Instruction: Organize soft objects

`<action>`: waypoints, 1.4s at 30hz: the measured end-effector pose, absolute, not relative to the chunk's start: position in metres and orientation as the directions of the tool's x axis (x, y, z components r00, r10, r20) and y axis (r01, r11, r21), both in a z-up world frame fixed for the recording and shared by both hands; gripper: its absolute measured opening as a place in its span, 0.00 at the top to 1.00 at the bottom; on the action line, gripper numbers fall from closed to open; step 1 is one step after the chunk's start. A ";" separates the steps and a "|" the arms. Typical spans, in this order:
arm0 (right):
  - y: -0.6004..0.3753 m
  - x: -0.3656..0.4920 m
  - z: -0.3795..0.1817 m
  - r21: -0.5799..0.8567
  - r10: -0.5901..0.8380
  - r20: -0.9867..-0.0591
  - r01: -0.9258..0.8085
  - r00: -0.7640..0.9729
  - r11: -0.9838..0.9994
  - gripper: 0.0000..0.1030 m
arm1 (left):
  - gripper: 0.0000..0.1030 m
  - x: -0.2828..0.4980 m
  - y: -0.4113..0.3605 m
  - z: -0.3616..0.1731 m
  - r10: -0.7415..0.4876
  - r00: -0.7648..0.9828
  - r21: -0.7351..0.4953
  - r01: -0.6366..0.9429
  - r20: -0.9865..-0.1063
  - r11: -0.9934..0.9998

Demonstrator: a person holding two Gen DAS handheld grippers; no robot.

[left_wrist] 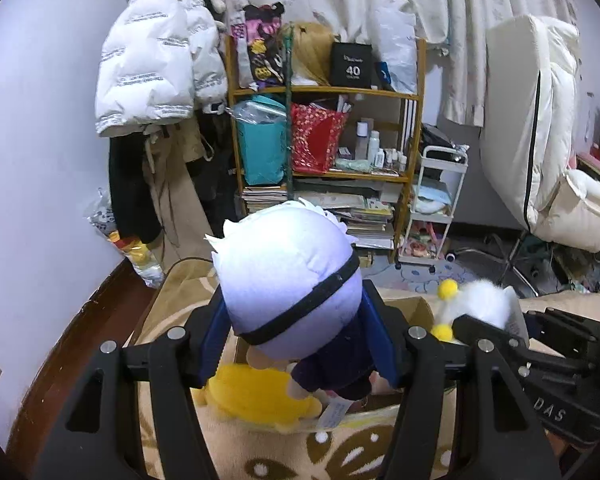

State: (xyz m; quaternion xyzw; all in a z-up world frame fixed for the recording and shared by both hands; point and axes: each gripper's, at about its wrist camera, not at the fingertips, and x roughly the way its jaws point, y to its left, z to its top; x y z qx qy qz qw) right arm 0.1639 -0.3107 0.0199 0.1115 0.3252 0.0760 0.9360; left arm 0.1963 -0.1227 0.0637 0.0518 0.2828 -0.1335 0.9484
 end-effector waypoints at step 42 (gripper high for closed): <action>-0.299 0.181 0.006 0.178 0.169 -0.670 -0.065 0.723 0.982 0.15 | 0.02 0.216 -0.096 0.071 -0.127 0.789 0.033 0.183 -0.601 0.983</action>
